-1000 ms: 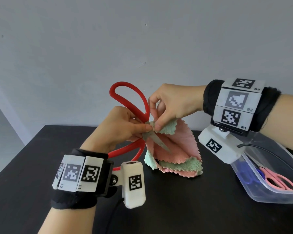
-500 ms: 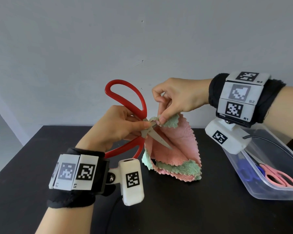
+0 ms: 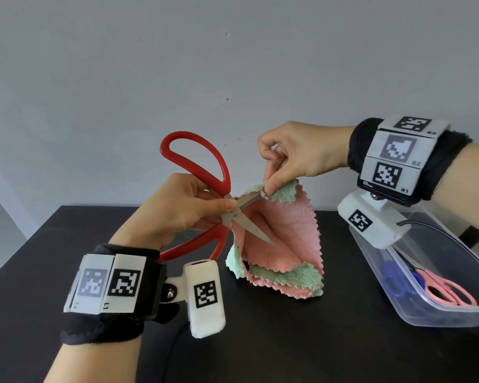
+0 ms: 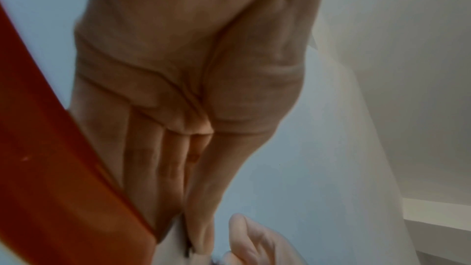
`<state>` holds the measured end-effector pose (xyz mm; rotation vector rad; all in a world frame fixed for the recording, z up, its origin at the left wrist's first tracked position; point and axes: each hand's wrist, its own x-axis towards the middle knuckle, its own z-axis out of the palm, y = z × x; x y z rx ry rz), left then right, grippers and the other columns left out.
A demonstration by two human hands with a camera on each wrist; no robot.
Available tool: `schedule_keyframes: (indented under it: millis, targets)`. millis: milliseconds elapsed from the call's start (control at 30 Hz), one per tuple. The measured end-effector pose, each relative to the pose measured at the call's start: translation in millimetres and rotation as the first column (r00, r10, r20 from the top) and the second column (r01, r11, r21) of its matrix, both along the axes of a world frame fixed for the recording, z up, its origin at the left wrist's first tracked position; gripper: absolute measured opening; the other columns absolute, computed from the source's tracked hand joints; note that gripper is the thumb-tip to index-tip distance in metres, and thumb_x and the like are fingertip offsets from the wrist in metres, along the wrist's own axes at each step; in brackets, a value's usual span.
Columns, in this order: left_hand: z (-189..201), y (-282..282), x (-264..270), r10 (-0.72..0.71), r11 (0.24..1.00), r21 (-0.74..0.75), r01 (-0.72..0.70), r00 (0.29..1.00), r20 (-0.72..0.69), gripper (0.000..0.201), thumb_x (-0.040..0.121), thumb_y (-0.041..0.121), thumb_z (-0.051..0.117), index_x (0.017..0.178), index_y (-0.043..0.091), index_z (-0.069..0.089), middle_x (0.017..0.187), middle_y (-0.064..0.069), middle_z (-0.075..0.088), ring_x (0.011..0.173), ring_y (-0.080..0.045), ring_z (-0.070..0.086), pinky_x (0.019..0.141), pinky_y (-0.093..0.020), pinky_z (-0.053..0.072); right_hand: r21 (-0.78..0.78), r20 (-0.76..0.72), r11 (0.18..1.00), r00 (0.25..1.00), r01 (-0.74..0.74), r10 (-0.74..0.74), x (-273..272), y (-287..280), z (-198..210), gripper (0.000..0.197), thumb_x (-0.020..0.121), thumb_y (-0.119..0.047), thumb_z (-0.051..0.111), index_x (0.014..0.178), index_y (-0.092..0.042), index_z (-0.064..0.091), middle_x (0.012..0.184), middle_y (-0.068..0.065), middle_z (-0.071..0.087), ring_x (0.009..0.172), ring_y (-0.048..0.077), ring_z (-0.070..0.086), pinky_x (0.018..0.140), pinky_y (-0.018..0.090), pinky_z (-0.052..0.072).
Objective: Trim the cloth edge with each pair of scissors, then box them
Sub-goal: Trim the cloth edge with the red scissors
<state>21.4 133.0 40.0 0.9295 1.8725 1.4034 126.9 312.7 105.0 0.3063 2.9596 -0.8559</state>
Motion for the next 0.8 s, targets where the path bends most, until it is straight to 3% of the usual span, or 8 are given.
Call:
schedule_keyframes:
  millis: [367,467,567,700,733,800]
  targets:
    - [-2.3,-8.1,-9.3,0.012,0.999,-0.036,-0.013,1.0,-0.011,0.017,0.081,0.011,0.071,0.094,0.0,0.068,0.073,-0.007,0.075,0.063,-0.014,0.072,0.051,-0.016,0.053,0.029,-0.036,0.997,0.996,0.077,-0.076,9.3,18.2,2.4,0.045,0.072,-0.002,0.081,0.069,-0.013,0.037,0.077,0.007,0.075,0.063,0.011,0.067,0.055,0.013,0.047]
    - [-1.9,-20.9,-24.2,0.068,0.996,-0.05,-0.069,0.998,-0.017,0.019,0.08,0.014,0.07,0.093,0.001,0.068,0.076,-0.011,0.075,0.07,-0.019,0.074,0.063,-0.024,0.057,0.029,-0.072,0.981,0.98,0.189,-0.187,21.8,31.8,7.4,0.037,0.069,-0.007,0.083,0.074,-0.012,0.046,0.076,0.008,0.075,0.069,0.017,0.069,0.064,0.019,0.052]
    - [-0.9,-26.6,-29.0,0.111,0.994,0.014,-0.112,0.993,0.026,0.018,0.08,0.014,0.069,0.093,0.002,0.068,0.079,-0.011,0.076,0.074,-0.022,0.074,0.061,-0.024,0.058,0.014,-0.066,0.974,0.973,0.224,-0.223,26.6,34.9,-1.1,0.028,0.072,-0.01,0.082,0.08,-0.012,0.055,0.079,0.008,0.076,0.073,0.021,0.071,0.065,0.021,0.052]
    - [-1.7,-27.5,-27.4,0.162,0.976,0.126,-0.178,0.979,0.124,0.02,0.081,0.012,0.068,0.095,-0.001,0.067,0.084,-0.013,0.076,0.076,-0.026,0.074,0.062,-0.026,0.06,0.009,-0.032,0.975,0.974,0.224,-0.224,23.0,31.3,-14.5,0.015,0.08,-0.008,0.075,0.086,-0.013,0.062,0.082,0.006,0.076,0.082,0.034,0.072,0.077,0.039,0.057]
    - [-1.3,-28.1,-27.1,0.172,0.969,0.15,-0.194,0.974,0.149,0.019,0.082,0.011,0.068,0.095,-0.002,0.067,0.085,-0.013,0.076,0.076,-0.025,0.074,0.06,-0.025,0.059,0.018,-0.035,0.973,0.973,0.23,-0.23,23.0,29.9,-16.7,0.013,0.081,-0.008,0.074,0.087,-0.013,0.064,0.083,0.006,0.076,0.083,0.03,0.072,0.08,0.038,0.057]
    - [1.0,-30.3,-26.2,0.175,0.954,0.204,-0.221,0.959,0.221,0.016,0.082,0.009,0.066,0.094,-0.002,0.066,0.085,-0.011,0.075,0.073,-0.024,0.074,0.058,-0.025,0.058,0.031,-0.058,0.97,0.969,0.241,-0.239,22.8,25.2,-21.1,0.009,0.082,-0.009,0.074,0.09,-0.012,0.069,0.085,0.005,0.075,0.083,0.02,0.073,0.078,0.023,0.057]
